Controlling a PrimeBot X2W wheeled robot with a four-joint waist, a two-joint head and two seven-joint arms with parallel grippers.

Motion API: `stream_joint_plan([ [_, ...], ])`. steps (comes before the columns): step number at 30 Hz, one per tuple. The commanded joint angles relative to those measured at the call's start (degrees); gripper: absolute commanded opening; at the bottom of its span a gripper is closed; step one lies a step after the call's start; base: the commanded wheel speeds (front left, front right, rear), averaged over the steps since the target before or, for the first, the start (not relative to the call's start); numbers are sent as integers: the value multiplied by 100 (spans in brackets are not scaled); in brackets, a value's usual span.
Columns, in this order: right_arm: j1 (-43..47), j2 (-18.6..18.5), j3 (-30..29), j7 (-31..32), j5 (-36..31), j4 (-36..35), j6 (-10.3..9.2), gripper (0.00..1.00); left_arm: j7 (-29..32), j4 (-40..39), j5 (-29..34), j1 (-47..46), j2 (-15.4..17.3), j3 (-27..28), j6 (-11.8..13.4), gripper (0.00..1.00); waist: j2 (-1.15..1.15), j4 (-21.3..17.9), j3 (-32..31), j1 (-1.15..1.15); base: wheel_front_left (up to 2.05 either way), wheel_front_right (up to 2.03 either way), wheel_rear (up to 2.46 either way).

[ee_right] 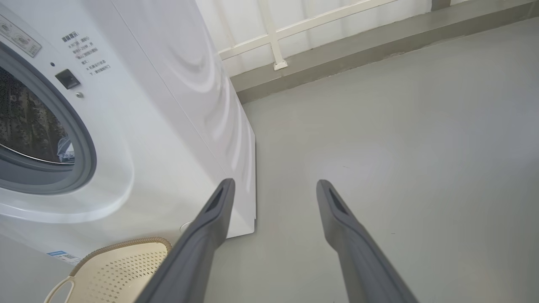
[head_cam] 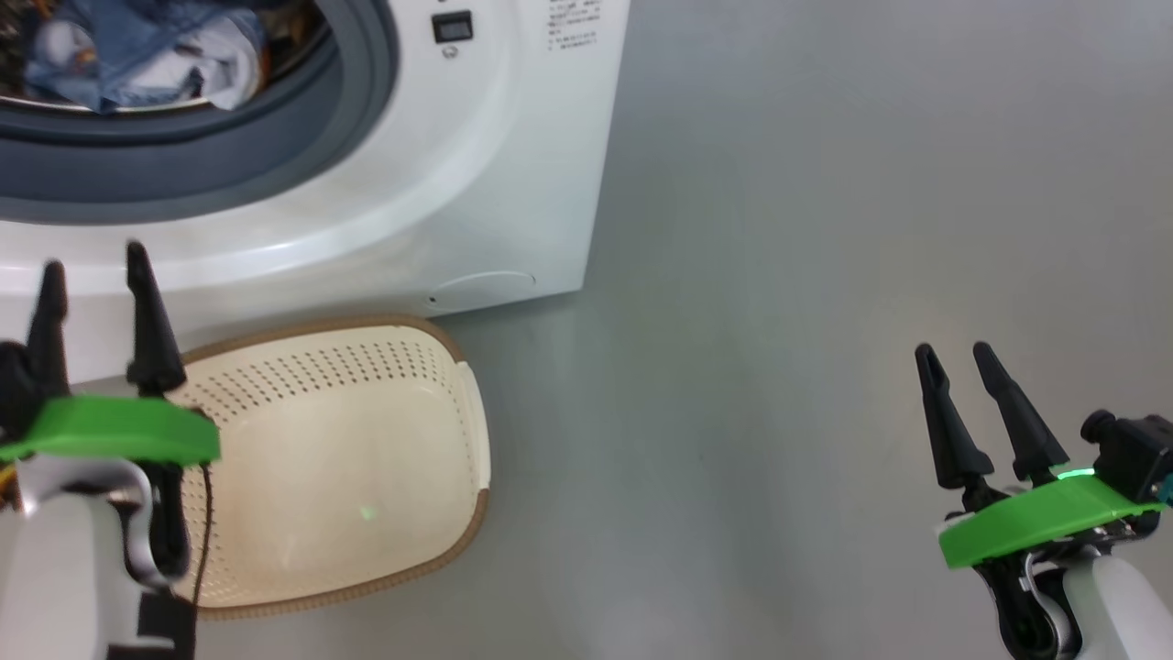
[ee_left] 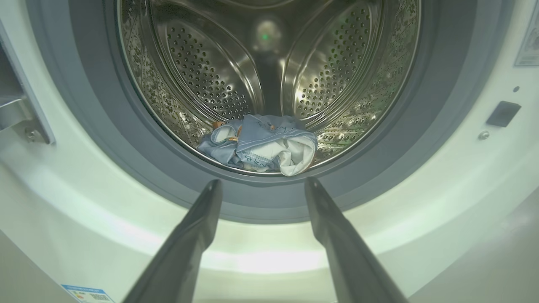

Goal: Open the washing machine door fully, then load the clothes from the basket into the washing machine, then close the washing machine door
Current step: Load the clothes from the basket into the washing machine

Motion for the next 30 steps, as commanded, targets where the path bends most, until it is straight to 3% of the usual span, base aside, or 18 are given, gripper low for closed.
stream_joint_plan([
  [1, 218, -156, 113, -43, -51, -87, 13, 100, -29, -231, 0, 283, 115, 81, -9, 100, 0, 220, -345, 0, 0, 0, 0],
  [30, 1246, -524, 159, -43, 34, -11, 13, 100, -29, -1118, 56, 2524, -208, 72, -9, 100, 0, 703, -1557, 0, 0, 0, 0],
])
